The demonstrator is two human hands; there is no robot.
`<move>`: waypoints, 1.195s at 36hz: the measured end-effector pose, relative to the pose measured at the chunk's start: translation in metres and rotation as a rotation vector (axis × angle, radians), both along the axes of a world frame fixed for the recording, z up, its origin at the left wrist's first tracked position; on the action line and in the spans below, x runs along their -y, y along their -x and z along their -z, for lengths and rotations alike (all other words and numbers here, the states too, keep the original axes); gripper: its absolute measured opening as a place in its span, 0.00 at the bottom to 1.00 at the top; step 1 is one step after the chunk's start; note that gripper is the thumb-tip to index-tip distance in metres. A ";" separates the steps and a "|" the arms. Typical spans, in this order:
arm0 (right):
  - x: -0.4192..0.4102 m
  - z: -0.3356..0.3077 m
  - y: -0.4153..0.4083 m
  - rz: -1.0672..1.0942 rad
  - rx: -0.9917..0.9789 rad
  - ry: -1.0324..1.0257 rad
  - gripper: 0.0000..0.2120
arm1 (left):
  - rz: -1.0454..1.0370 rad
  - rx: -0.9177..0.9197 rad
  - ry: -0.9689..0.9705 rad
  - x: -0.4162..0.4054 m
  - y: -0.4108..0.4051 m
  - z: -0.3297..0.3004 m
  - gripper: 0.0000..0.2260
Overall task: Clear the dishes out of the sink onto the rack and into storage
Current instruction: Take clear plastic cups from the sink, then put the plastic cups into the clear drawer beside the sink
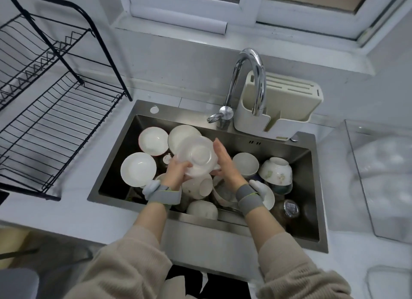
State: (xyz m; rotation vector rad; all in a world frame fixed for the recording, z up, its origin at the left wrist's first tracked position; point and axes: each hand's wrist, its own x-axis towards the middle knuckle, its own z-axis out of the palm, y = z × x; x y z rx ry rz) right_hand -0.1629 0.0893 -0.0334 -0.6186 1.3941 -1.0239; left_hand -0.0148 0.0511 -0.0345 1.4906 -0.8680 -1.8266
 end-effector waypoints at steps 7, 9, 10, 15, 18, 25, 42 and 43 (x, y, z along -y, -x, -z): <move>-0.022 0.000 0.022 -0.083 -0.170 0.064 0.26 | 0.097 0.025 -0.055 -0.013 0.018 0.014 0.23; -0.028 0.000 0.025 -0.058 -0.257 0.078 0.24 | 0.157 0.071 -0.013 -0.018 0.024 0.020 0.24; -0.031 0.001 0.027 -0.045 -0.294 0.057 0.25 | 0.193 0.105 0.022 -0.020 0.026 0.023 0.24; -0.054 0.007 0.038 0.009 -0.397 -0.008 0.25 | 0.269 0.221 0.080 -0.033 0.042 0.024 0.25; -0.064 0.009 0.043 0.060 -0.394 -0.029 0.26 | 0.362 0.253 0.204 -0.040 0.048 0.024 0.27; -0.095 -0.009 0.086 0.253 -0.468 -0.003 0.25 | 0.465 0.126 0.105 -0.059 0.100 0.012 0.39; -0.170 -0.097 0.183 0.717 -0.745 0.218 0.23 | 0.945 -0.441 -0.159 -0.084 0.223 -0.082 0.36; -0.174 -0.100 0.187 0.724 -0.758 0.233 0.23 | 0.977 -0.405 -0.155 -0.086 0.229 -0.087 0.36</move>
